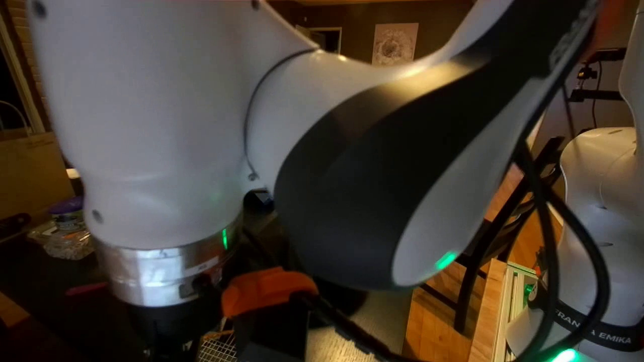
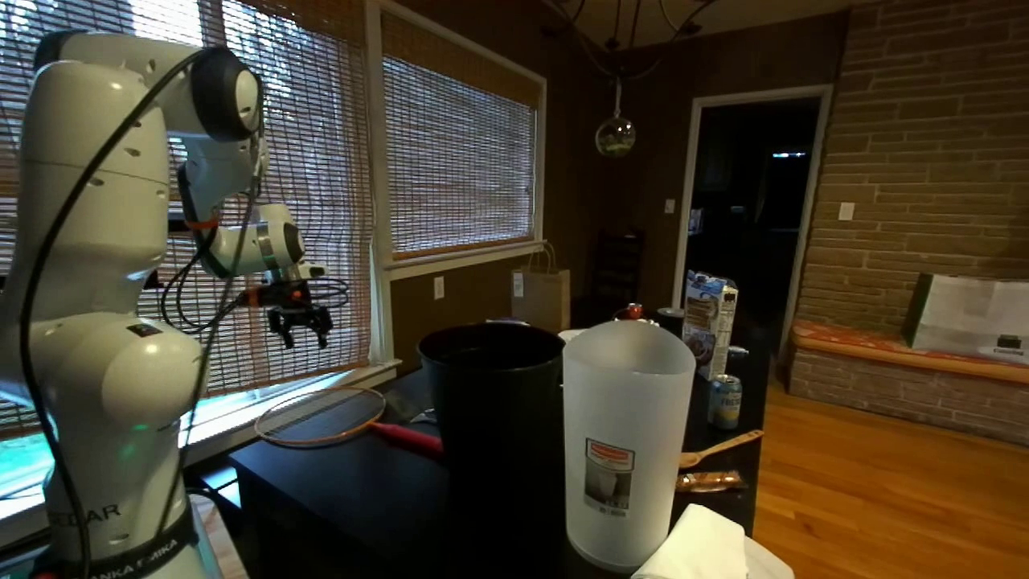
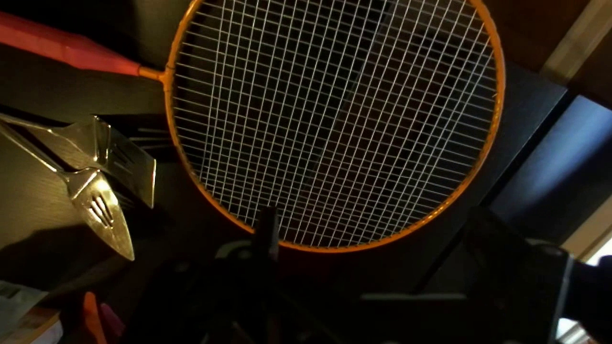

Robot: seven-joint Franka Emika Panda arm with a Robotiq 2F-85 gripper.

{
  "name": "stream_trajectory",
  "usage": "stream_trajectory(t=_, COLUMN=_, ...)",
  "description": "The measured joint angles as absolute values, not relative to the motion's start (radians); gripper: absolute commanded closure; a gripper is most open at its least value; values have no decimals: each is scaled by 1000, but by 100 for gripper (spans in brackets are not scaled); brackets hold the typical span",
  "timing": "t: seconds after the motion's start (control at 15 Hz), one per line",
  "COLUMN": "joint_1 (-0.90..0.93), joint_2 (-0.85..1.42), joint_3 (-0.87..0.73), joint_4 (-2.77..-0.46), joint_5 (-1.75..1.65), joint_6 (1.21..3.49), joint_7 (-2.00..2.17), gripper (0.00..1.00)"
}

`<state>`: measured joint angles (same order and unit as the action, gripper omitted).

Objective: Put the racket in the black bin.

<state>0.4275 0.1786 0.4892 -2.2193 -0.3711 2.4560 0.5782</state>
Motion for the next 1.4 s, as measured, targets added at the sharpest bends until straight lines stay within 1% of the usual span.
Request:
stream_trajectory(t=0.27, joint_1=479, joint_2=287, joint_3=434, joint_4=-2149, joint_5=-389, joint_6=2462, joint_7=596, gripper=0)
stream_trajectory(t=0.6, joint_1=494, joint_2=295, joint_3=423, joint_4=-2137, joint_5=-390, joint_6=2461, joint_7=597, gripper=0)
stream_trajectory(t=0.87, joint_1=582, joint_2=342, joint_3=366, joint_4=-2096, joint_5=-403, joint_6=2461, joint_7=596, gripper=0)
stream_trajectory(t=1.13, joint_1=694, joint_2=464, joint_3=290, joint_4=-1987, joint_5=-414, joint_6=2442, joint_7=596, gripper=0)
stream_trajectory(t=1.4, joint_1=781, joint_2=582, joint_3=219, joint_4=-1856, joint_5=-412, joint_6=2376, joint_7=594, gripper=0)
